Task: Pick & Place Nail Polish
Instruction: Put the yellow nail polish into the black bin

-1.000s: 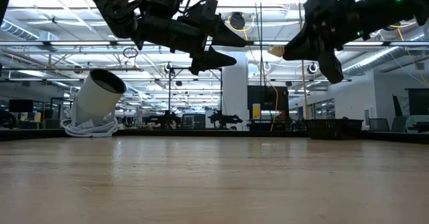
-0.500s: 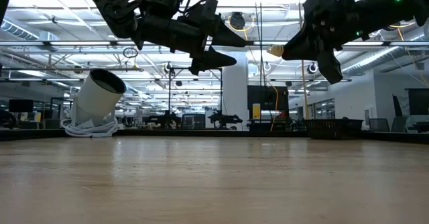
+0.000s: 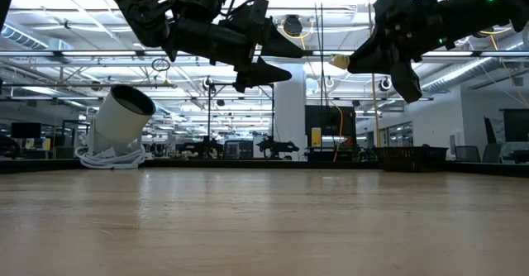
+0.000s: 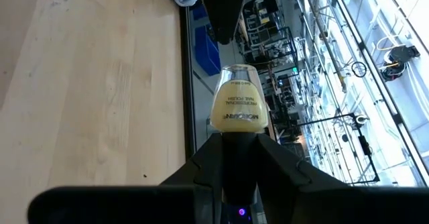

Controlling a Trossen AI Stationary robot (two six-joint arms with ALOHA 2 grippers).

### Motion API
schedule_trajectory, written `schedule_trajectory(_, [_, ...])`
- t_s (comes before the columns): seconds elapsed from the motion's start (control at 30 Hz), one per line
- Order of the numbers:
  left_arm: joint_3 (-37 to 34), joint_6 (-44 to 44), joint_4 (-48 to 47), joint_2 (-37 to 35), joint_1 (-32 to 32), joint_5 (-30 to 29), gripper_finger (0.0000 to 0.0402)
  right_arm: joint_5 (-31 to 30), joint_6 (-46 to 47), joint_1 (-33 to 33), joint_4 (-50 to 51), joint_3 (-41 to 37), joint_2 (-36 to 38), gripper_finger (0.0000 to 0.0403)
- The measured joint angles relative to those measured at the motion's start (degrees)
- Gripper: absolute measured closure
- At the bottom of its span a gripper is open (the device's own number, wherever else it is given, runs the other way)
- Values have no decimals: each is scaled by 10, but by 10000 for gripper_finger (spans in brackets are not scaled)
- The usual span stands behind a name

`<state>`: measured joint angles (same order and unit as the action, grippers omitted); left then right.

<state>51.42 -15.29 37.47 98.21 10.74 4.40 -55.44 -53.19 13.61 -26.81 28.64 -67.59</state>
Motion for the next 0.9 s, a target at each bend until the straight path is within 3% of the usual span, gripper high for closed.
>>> schedule_trajectory(0.5, [0,0,0,0,0,0,107,0,18,0,-1,0,0,349])
schedule_trajectory(0.7, [0,0,0,0,0,0,107,-2,175,-40,-37,-1,11,349])
schedule_trajectory(0.9, [0,0,0,0,0,0,107,5,342,-142,97,-1,42,349])
